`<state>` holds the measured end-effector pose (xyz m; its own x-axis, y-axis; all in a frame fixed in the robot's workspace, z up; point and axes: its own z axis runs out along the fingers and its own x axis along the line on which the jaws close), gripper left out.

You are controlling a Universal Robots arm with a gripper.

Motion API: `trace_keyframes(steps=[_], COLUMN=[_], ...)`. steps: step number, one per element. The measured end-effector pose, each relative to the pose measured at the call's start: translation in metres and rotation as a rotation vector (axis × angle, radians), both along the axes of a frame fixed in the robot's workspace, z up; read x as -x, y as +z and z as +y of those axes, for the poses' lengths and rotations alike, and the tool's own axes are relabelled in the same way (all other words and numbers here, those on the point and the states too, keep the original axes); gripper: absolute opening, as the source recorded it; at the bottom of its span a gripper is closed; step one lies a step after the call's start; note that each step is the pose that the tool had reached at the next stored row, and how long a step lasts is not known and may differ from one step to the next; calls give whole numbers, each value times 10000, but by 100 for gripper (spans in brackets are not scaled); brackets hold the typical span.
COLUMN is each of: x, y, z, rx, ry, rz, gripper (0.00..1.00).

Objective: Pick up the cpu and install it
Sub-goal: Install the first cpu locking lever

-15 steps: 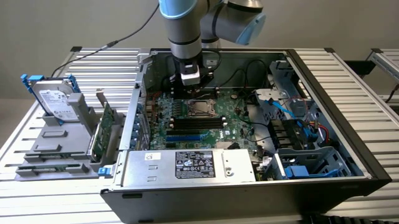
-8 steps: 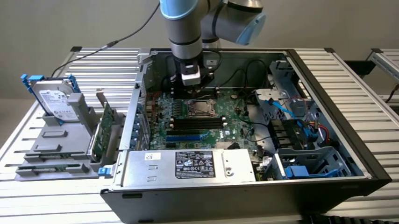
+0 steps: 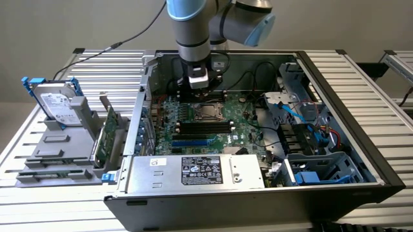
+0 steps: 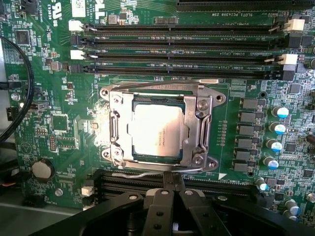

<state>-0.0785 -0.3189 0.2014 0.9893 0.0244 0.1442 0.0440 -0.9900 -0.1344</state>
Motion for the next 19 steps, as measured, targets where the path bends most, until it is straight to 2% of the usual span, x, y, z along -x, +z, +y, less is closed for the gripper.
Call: trace_keyframes(steps=[19], x=[-60], y=[-17], z=[1], rx=[76], ry=[-57], rz=[0], gripper=[11])
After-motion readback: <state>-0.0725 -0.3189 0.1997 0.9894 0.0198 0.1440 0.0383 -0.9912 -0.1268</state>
